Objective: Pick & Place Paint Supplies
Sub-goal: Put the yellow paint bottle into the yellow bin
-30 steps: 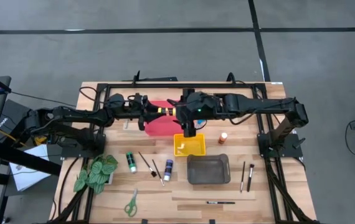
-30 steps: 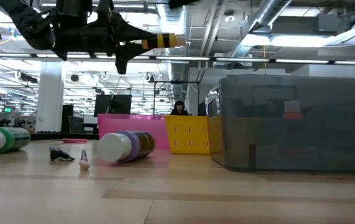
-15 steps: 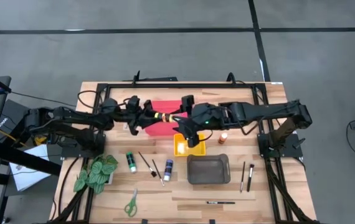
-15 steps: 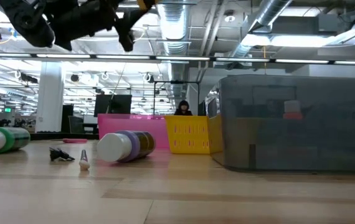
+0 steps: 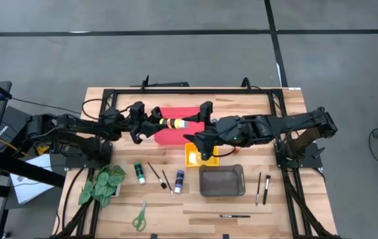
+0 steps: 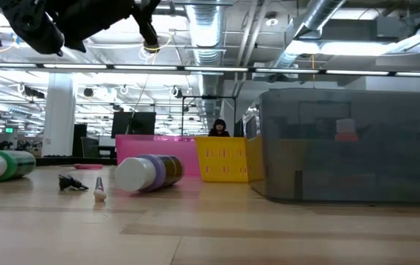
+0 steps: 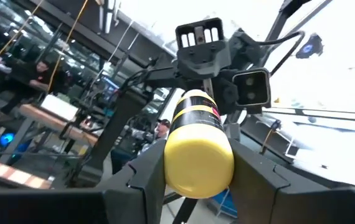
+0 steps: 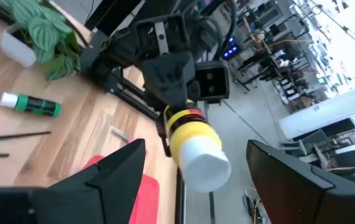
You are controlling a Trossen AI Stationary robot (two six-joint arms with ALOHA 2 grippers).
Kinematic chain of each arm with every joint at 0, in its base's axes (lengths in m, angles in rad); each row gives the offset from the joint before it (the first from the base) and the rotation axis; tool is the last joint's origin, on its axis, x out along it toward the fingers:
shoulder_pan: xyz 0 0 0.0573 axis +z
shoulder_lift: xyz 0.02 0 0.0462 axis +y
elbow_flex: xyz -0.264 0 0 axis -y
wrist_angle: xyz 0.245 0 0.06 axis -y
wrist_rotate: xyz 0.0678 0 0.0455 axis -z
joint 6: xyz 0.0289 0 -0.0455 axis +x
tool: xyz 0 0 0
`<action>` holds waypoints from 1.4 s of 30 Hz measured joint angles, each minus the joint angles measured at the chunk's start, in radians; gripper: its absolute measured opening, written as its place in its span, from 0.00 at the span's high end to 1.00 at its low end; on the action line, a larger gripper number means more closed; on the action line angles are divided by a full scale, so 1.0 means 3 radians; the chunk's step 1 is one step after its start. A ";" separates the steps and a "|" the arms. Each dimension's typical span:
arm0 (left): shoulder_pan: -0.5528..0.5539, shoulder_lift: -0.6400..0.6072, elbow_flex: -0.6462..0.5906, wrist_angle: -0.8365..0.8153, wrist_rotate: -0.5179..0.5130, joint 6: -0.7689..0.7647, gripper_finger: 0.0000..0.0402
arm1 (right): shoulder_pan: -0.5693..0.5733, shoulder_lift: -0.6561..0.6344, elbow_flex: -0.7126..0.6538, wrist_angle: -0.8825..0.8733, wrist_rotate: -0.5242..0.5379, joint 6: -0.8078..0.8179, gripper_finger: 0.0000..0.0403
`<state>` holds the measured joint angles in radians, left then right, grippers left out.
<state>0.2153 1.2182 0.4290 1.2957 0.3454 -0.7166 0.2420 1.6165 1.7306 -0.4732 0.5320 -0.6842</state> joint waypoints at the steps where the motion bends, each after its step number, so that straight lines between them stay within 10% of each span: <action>1: -0.0023 0.0000 0.0000 0.0021 0.0000 -0.0001 0.65 | 0.0000 -0.0001 0.0000 0.0014 0.0001 -0.0001 0.32; 16: -0.0131 0.0000 0.0001 0.0052 -0.0006 0.0015 0.66 | -0.0045 0.0000 0.0000 0.0159 -0.0038 -0.0015 0.34; 42: -0.0128 0.0000 0.0003 0.0055 0.0028 0.0167 0.64 | -0.0138 0.0028 -0.0001 0.0061 -0.0366 0.0131 0.73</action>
<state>0.1768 1.2182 0.4297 1.3122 0.3537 -0.6664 0.2008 1.6249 1.7302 -0.4548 0.4220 -0.6448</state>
